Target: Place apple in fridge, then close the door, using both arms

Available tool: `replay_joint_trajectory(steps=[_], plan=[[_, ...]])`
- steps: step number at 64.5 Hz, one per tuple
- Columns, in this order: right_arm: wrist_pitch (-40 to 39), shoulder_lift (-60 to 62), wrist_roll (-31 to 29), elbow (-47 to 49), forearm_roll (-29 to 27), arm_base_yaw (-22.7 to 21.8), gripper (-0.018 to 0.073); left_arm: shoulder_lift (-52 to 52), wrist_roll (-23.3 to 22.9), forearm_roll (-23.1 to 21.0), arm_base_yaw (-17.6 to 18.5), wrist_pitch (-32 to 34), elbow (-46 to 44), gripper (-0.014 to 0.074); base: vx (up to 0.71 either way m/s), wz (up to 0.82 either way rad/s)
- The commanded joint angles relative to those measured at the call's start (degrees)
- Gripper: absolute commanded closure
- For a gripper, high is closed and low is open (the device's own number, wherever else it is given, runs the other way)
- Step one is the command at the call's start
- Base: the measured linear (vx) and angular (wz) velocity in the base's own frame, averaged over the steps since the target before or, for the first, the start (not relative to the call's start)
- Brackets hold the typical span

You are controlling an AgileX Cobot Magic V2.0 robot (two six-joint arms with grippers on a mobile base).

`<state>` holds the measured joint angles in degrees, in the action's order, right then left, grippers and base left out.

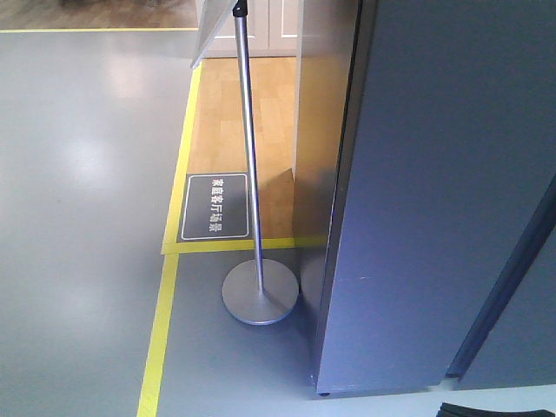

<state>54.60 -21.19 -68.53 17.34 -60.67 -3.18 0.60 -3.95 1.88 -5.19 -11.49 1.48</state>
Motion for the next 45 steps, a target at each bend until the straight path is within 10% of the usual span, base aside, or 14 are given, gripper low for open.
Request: replay_joint_trajectory(steps=[1, 45], plan=[[-0.41, -0.4, -0.54, 1.49, -3.04, -0.14, 0.0563, 0.93, 0.04, -0.08, 0.03, 3.8, 1.62, 0.0604, 0.0, 0.0], [-0.02, -0.4, -0.54, 1.49, -3.04, -0.14, 0.0563, 0.93, 0.04, -0.08, 0.03, 3.8, 1.62, 0.0604, 0.0, 0.0]])
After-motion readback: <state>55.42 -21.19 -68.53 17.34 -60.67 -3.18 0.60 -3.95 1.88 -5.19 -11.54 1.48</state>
